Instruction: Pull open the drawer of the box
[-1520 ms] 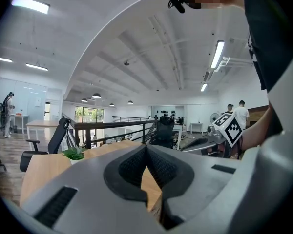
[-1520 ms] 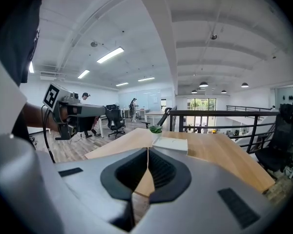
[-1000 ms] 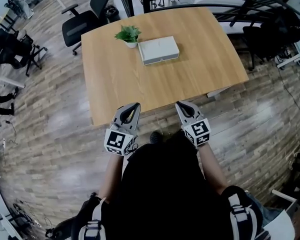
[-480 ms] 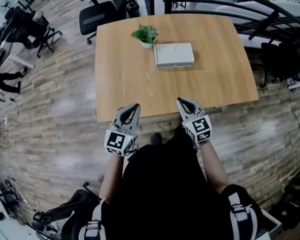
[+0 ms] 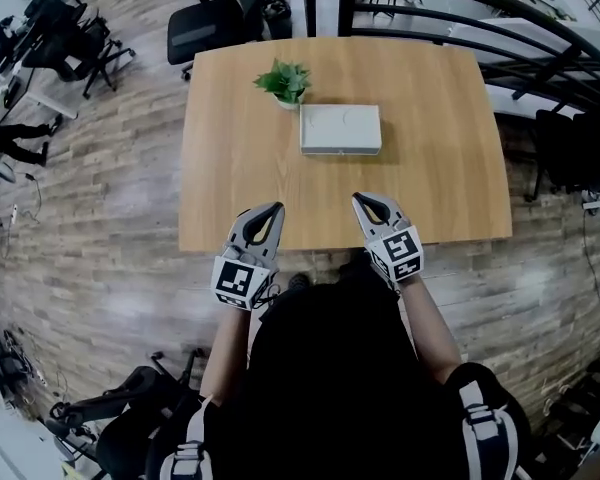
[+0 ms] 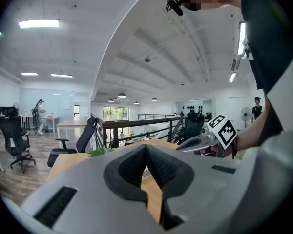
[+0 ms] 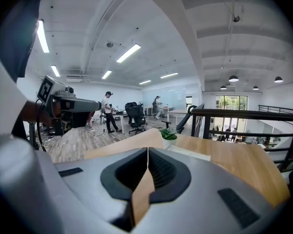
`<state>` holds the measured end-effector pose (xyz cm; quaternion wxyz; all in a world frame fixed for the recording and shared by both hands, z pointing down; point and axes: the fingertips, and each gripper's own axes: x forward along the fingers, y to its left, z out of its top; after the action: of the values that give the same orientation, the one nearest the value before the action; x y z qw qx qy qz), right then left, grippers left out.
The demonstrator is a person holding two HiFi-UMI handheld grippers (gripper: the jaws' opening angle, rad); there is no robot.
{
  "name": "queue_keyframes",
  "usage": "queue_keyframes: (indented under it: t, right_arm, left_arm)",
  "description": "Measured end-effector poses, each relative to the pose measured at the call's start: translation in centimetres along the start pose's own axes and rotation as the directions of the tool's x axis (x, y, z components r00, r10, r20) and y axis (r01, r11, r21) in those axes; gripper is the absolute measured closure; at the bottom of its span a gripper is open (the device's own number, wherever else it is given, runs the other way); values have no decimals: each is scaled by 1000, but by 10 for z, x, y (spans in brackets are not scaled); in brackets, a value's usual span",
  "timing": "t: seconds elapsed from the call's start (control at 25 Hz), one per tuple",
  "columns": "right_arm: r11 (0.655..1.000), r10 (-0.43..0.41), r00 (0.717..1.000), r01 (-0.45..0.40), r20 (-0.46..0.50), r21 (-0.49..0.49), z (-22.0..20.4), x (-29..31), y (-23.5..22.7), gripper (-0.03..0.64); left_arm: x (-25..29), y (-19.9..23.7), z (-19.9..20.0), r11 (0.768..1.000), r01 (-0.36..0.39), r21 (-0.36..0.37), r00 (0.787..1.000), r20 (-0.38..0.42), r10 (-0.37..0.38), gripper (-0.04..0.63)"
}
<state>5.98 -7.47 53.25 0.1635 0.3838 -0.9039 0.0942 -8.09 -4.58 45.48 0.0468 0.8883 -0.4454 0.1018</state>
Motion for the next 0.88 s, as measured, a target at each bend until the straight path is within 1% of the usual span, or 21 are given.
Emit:
queue_keyframes:
  t: [0.32,0.48,0.6,0.72,0.88]
  right_arm:
    - [994,100,995,-100,-12,-31,3,-2,-63,592]
    - [987,150,988,-151,-24,-50,-3,-1,-84,592]
    - [981,181,983,-183,-41,-68,-9,4,-89,592]
    - [979,190,980,-194,-61,-62,-16,8,-86,592]
    - [982,178,981,-182,-75,-47,-15,23,-80,592]
  left_arm:
    - [48,-24,21,995,-98,-22,995,1,98,572]
    - [62,-39,21,989,-145,-30,989,-10,145,572]
    - [63,-44,17,983,-176,-44,984,-16,175,572]
    - [56,-43,4,980,-190,-67,981,-39,187,572]
    - [56,-22,-2,978,-183,-98,983,-35,181,572]
